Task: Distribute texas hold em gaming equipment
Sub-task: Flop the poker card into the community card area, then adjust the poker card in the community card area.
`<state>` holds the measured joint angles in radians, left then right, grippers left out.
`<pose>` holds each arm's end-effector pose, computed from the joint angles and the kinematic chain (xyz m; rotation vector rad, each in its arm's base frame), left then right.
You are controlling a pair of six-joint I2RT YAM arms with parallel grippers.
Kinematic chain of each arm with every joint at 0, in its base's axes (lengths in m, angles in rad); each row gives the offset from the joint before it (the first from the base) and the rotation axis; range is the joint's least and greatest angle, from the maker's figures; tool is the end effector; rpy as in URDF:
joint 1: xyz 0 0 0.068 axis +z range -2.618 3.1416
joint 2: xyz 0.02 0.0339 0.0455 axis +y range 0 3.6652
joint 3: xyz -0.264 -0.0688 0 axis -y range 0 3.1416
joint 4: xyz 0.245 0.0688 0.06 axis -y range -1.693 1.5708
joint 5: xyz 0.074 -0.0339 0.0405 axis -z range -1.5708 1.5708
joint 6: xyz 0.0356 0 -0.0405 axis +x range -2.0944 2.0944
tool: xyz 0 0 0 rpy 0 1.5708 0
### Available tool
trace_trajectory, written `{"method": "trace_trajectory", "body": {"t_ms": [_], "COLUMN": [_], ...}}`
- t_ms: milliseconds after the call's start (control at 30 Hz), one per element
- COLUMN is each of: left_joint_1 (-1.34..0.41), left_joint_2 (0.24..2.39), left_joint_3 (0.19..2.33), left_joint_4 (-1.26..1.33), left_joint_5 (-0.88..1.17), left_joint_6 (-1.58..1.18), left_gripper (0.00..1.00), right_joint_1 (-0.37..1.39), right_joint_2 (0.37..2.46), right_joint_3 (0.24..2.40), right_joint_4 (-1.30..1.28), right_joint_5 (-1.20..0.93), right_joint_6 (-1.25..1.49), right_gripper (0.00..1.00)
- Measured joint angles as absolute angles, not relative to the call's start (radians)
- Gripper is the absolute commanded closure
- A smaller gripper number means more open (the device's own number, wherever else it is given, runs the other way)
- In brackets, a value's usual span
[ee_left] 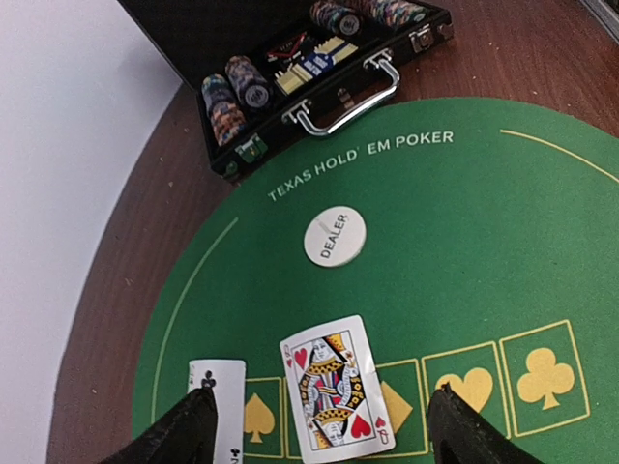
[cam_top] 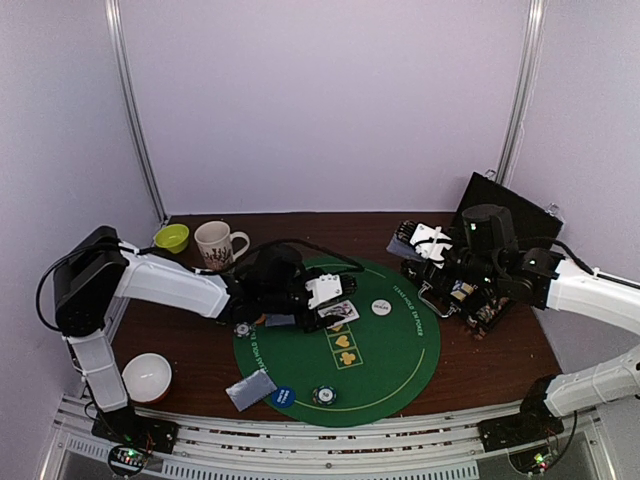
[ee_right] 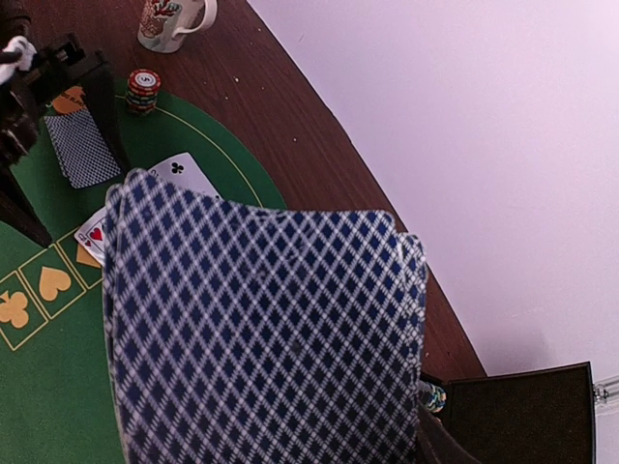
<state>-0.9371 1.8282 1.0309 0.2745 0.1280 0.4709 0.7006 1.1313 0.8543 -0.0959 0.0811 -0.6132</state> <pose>0.2308 -0.3218 0.1809 1.4284 1.5612 -0.4141 0.2019 0.1665 0.3032 -1.1432 1.5705 -0.0208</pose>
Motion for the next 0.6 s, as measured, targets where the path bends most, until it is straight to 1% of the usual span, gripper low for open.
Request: {"method": "trace_trajectory", "body": {"t_ms": [167,267,433,600], "left_joint_1": [-0.935,-0.935,-0.935,-0.935], "left_joint_2": [1.959,2.031,2.096,2.101], "left_joint_3": [1.175,1.243,1.299,1.319], "left_joint_4": [0.144,0.077,-0.002,-0.028], "left_joint_5": [0.108,0.088,0.034,-0.022], "left_joint_6": [0.389,0.358,0.326,0.324], "left_gripper": [0.2,0.23,0.28,0.32], "right_joint_1": [0.701,0.701,0.701,0.7], "right_joint_2": [1.131,1.131,1.131,1.131], "right_joint_3": [0.85,0.85,0.85,0.85], "right_joint_4": [-0.096,-0.096,-0.096,-0.096], "right_joint_5": [0.081,0.081,0.081,0.081], "right_joint_6": [-0.613,-0.613,-0.614,-0.613], "right_gripper": [0.53,0.53,0.53,0.53]}}
